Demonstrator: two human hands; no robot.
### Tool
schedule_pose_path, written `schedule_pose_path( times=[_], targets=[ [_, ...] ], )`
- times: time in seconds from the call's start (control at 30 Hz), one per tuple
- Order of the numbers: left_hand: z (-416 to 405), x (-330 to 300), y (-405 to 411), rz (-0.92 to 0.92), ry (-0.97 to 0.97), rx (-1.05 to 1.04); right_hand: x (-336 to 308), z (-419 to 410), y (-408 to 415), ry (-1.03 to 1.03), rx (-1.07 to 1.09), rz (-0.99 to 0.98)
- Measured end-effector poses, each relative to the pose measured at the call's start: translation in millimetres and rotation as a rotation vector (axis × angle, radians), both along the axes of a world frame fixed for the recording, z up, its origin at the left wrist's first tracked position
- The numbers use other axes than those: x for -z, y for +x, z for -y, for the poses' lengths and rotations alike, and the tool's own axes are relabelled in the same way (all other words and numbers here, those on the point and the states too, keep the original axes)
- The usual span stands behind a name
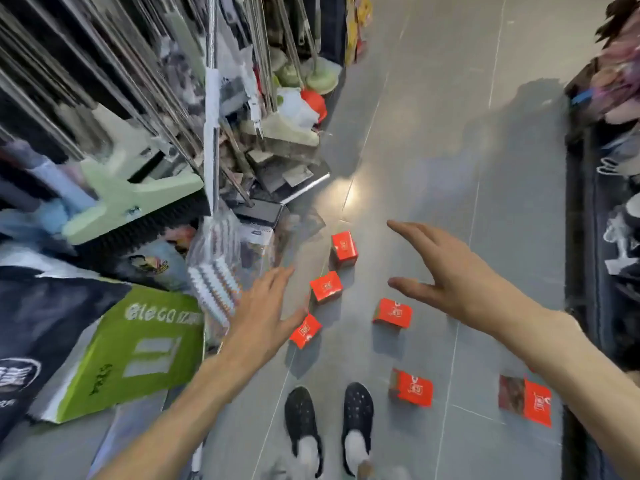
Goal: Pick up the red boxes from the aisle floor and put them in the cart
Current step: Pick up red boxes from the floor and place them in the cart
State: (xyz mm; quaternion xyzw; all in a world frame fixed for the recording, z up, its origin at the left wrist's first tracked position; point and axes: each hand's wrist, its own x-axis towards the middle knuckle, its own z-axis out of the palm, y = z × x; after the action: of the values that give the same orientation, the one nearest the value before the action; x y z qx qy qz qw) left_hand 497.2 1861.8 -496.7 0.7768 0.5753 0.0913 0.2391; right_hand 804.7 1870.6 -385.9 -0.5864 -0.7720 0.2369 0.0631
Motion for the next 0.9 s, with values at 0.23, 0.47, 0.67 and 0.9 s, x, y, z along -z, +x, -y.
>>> schedule_pose_path(
  times=[0.23,0.47,0.67,0.9],
  targets=[
    [11.7,271.2,2.1,-0.024,-0.192,-0.136,203.8,-46.1,-9.6,-0.043,-0.074,-0.009],
    [27.2,484.8,1.3,-0.182,-0.373,-0.227,385.2,-34.3,-23.7,-0.148,-0.164,-0.018],
    [28.6,545.5,7.1,-0.272,-0.313,-0.257,457.0,-24.2,-27.6,-0.229,-0.237,0.053],
    [22.5,472.0,-22.2,-0.105,-0.237,-0.195,452.3,-80.3,-43.8,-0.309,-0.274,0.062]
  ],
)
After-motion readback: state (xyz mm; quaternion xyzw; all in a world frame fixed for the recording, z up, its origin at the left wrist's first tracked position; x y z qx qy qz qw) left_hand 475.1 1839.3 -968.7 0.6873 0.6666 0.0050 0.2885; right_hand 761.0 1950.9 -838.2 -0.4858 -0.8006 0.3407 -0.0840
